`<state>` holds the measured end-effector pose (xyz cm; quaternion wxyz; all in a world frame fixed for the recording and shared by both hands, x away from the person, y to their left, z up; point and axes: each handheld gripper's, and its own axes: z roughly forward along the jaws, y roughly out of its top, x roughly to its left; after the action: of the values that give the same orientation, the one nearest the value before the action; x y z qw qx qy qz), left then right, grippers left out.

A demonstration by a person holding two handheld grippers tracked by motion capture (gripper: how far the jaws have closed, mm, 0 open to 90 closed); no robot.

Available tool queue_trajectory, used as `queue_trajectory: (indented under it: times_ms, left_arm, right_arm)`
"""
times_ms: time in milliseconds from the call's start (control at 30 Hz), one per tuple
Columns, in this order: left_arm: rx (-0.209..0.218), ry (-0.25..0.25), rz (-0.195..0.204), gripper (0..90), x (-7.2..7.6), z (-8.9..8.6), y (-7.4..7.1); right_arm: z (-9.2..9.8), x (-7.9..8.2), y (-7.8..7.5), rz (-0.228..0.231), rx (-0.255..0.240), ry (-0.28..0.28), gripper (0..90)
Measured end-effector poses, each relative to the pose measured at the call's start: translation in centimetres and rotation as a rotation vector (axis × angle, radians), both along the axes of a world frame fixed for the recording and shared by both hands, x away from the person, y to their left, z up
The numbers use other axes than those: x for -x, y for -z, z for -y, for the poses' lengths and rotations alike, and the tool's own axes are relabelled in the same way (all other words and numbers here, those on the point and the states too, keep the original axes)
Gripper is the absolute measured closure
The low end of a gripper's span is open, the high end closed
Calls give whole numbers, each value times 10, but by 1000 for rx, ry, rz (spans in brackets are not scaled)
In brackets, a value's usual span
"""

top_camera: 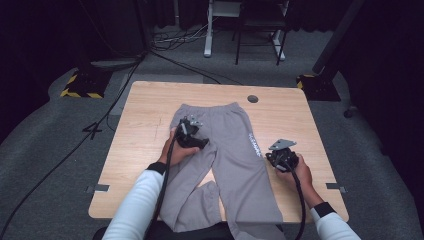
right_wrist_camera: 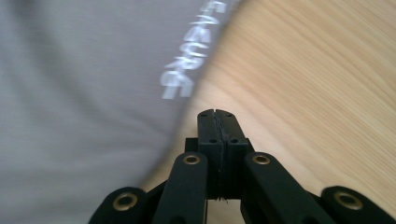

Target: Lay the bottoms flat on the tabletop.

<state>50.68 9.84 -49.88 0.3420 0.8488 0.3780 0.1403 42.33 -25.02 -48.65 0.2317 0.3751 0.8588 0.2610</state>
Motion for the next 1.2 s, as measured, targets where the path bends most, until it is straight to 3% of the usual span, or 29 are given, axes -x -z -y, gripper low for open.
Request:
queue_trajectory:
  times_ms: [133, 200, 233, 267, 333, 367, 400, 433, 467, 567, 600, 667, 800, 867, 933, 967, 1000, 1067, 1133, 1167, 1200]
  left_arm:
    - [-2, 1, 12, 261, -26, 27, 1]
    - [-5, 6, 3, 251, -32, 38, 0]
    - [-11, 7, 3, 249, -33, 42, -1]
    - [-25, 6, -7, 249, -33, 45, -2]
    - [-70, 3, -3, 261, -30, 50, -7]
    - [-59, 8, -5, 286, -28, 49, -10]
    - [-37, 19, 0, 286, -24, 46, -14]
    - [-12, 46, 17, 273, -14, 39, -22]
    - [-12, 46, 17, 270, -14, 39, -22]
    - [8, 123, 20, 246, 12, 22, -33]
    - [-18, 145, 26, 246, 26, 17, -36]
    - [-1, 212, 19, 227, 49, 8, -41]
    - [12, 283, 0, 246, 96, -4, -39]
    - [0, 327, -8, 255, 120, -5, -33]
    - [12, 351, -36, 262, 138, -5, -25]
    - [11, 364, -43, 274, 144, -5, -23]
    - [1, 372, -45, 275, 149, -5, -21]
    - [-15, 351, -62, 281, 159, -5, -14]
    - [-69, 334, -49, 283, 163, -7, -11]
    - [-78, 322, -48, 285, 163, -10, -9]
    - [-69, 316, -52, 285, 162, -13, -8]
  right_arm:
    - [19, -8, 0, -11, -31, 53, 890]
    - [28, -11, 1, -19, -68, 66, 861]
    - [30, -11, 1, -20, -86, 61, 777]
    - [30, -11, 1, -20, -86, 61, 777]
    - [28, -10, 1, -15, -99, 50, 696]
    - [24, -9, -1, 1, -123, 28, 598]
    - [24, -9, -1, 1, -123, 28, 598]
    - [20, -10, -6, 20, -122, 35, 532]
    - [20, -10, -6, 20, -122, 35, 532]
    - [14, -15, -16, 52, -169, -12, 454]
    - [12, -17, -17, 63, -172, -16, 439]
    - [2, -28, -19, 45, -205, -48, 410]
    - [-27, -54, -5, 14, -166, -52, 386]
    - [-30, -56, -3, 15, -162, -60, 391]
    - [-40, -65, 4, -2, -140, -65, 390]
    - [-43, -71, 6, -33, -173, -57, 408]
    - [-44, -73, 6, -37, -175, -50, 409]
    - [-43, -75, 6, -35, -170, -41, 427]
    - [-38, -77, 5, -21, -155, -29, 456]
    - [-28, -81, 5, -31, -161, 19, 466]
    - [-28, -81, 5, -31, -161, 19, 466]
